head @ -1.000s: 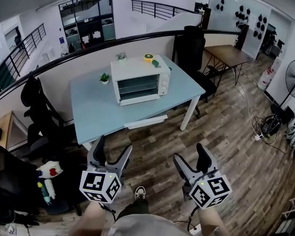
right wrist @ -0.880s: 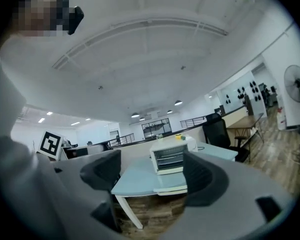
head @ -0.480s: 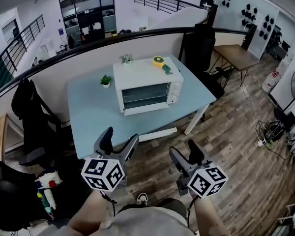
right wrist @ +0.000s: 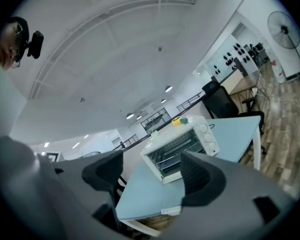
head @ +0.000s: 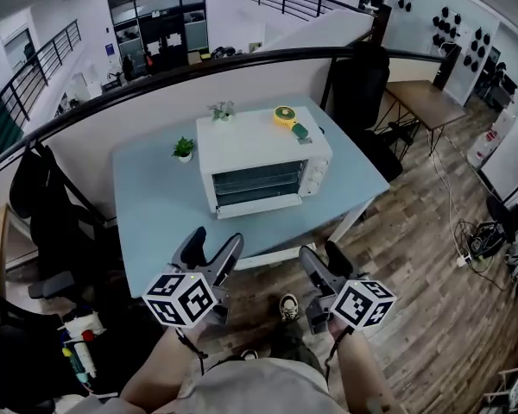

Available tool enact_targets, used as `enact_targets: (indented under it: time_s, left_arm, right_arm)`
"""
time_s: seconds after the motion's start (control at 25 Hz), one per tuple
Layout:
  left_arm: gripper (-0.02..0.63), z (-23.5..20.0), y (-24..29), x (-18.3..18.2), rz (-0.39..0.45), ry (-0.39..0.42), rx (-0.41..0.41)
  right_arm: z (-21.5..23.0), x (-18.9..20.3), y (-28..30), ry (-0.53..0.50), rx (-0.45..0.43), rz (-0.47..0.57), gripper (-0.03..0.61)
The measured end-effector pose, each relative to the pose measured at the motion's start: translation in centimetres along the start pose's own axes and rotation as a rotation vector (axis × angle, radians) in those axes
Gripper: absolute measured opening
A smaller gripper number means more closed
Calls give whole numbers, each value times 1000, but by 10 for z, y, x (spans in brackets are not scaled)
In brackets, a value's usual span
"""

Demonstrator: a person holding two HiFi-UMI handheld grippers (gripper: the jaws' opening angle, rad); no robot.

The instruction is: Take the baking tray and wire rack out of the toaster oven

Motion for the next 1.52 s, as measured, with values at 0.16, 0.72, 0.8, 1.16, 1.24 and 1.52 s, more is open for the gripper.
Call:
enact_targets:
  time_s: [0.16,0.72,0.8,1.16,1.24,1.52]
  left_arm:
    - [394,-16,40,4,5,-50,-18]
    - [393,-113,175,54,-6,-280,-245]
    - [393,-128,187,62,8,-309,-286]
    - [368,-166,219,103,157,-539,-419]
    - [364,-169,225,115,164,-588,-421]
    - [293,-199,239,157,259,-787,-423]
  right_arm:
    - [32,-7,37,38,-11,-31,347]
    - [142,1,191,136,-143,-306,325]
    - [157,3,209,177,-161,-302,322]
    - [199,38,265,412,-245,-288,311]
    - [207,47,273,463,-235,-288,306]
    - [235,83,299,632,-155,-291,291]
Point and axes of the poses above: the fingertips, and each gripper's own axes: y forward along the fingers, z to its right, x out of its underside, the point moved 1 cm from there along -y, backward along the fingers
